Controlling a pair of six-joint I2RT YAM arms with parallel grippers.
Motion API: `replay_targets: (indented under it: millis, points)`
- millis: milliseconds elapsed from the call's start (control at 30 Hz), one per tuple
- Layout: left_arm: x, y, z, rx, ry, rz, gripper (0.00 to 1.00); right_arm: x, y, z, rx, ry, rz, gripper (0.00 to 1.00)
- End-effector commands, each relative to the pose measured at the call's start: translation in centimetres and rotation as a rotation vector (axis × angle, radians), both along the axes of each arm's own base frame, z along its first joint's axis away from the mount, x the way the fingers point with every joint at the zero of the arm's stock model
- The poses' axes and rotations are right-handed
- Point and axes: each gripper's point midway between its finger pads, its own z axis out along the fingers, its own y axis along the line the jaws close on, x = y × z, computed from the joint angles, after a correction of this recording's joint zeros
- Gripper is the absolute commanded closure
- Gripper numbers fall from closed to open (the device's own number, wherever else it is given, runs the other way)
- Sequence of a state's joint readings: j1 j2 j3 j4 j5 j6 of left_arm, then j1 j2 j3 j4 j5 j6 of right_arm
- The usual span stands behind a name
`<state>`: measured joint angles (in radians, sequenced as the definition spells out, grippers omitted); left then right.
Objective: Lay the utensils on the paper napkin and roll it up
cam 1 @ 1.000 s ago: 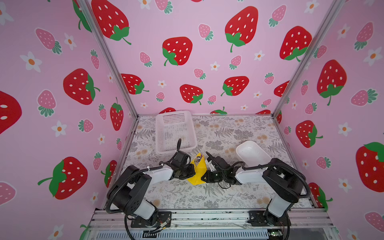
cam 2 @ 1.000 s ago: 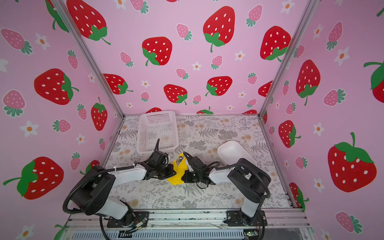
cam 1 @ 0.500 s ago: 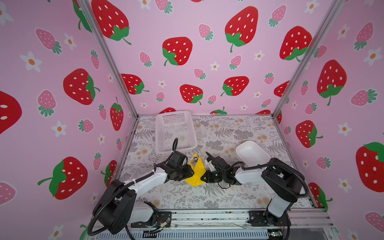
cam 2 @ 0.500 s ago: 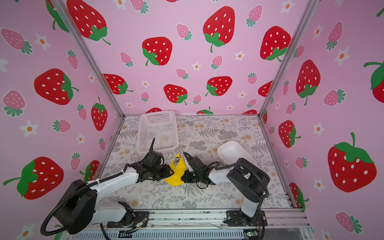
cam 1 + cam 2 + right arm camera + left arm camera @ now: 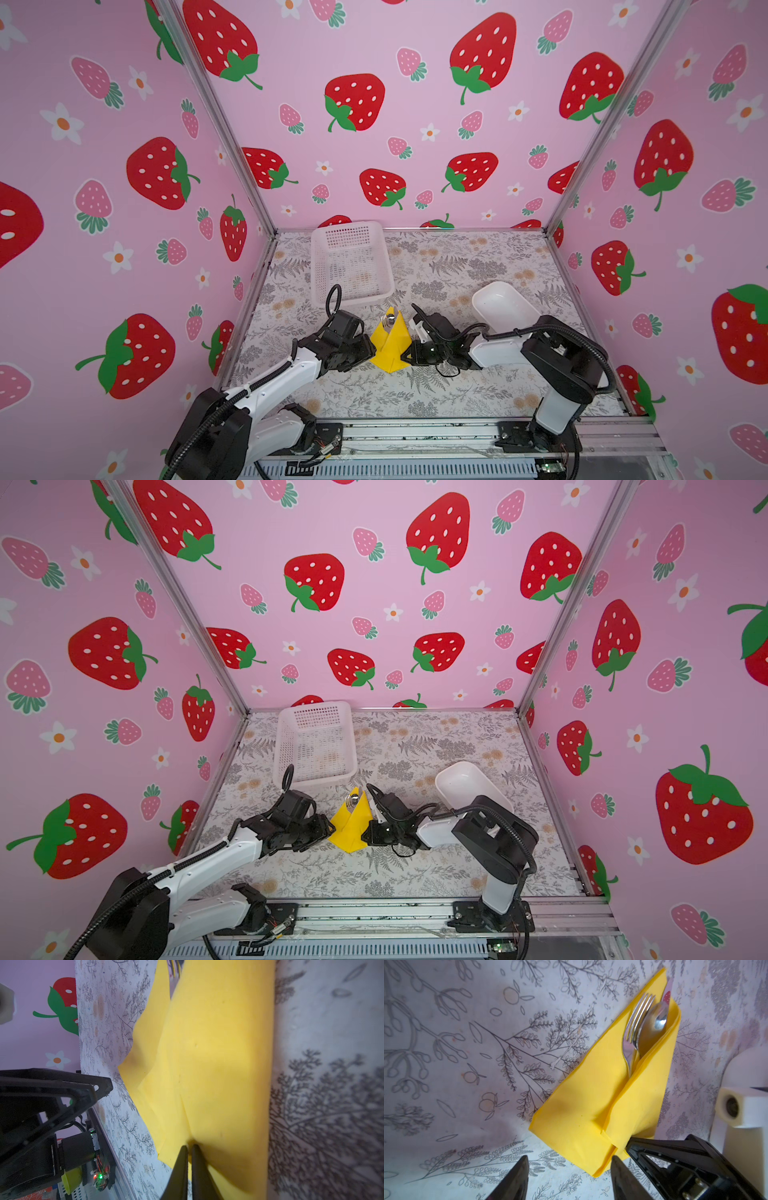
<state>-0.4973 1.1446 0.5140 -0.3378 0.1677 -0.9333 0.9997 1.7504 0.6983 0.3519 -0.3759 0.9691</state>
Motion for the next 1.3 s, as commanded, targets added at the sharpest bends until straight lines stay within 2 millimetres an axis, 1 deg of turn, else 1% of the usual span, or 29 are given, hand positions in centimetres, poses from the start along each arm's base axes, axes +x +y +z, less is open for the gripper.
replay_targets:
  millis: [0, 100, 367, 533, 667, 733, 800, 900, 933, 967, 1000, 1267]
  points:
    - [-0.4, 0.6, -1.0, 0.009, 0.038, 0.051, 0.39, -1.0, -1.6, -2.6, -0.086, 0.05, -0.01, 0.9]
    - [-0.6, 0.6, -1.8, -0.001, 0.055, 0.07, 0.42, -1.0, -1.6, -2.7, -0.088, 0.052, -0.011, 0.9]
    - [-0.3, 0.0, -2.6, -0.026, 0.065, 0.073, 0.51, -1.0, -1.8, -2.8, -0.088, 0.054, -0.015, 0.9]
    - [0.0, -0.3, -2.9, -0.026, 0.076, 0.064, 0.64, -1.1, -1.9, -2.9, -0.089, 0.056, -0.018, 0.9]
    - [0.2, -0.3, -2.7, -0.027, 0.067, 0.062, 0.75, -1.1, -1.9, -2.9, -0.089, 0.057, -0.02, 0.9]
    - [0.4, -0.5, -2.4, -0.032, 0.054, 0.056, 0.8, -1.1, -2.0, -3.0, -0.091, 0.058, -0.022, 0.9]
    - [0.7, -0.7, -2.0, -0.037, 0.038, 0.042, 0.87, -1.1, -1.9, -3.0, -0.089, 0.059, -0.02, 0.9]
    - [1.3, -1.1, -1.0, -0.042, 0.015, 0.019, 0.93, -1.1, -1.9, -3.0, -0.087, 0.06, -0.02, 0.9]
    - [1.5, -1.3, -0.7, -0.045, 0.007, 0.01, 0.93, -1.1, -1.9, -3.0, -0.086, 0.061, -0.021, 0.9]
    - [1.6, -1.4, -0.4, -0.048, 0.001, 0.003, 0.98, -1.1, -1.8, -3.0, -0.084, 0.061, -0.022, 0.9]
    - [1.8, -1.6, 0.0, -0.051, -0.009, -0.007, 1.0, -1.1, -1.8, -3.0, -0.081, 0.061, -0.024, 0.9]
    - [2.6, -2.7, 2.3, -0.078, -0.056, -0.079, 1.0, -0.9, -0.8, -2.3, -0.03, 0.072, -0.028, 0.9]
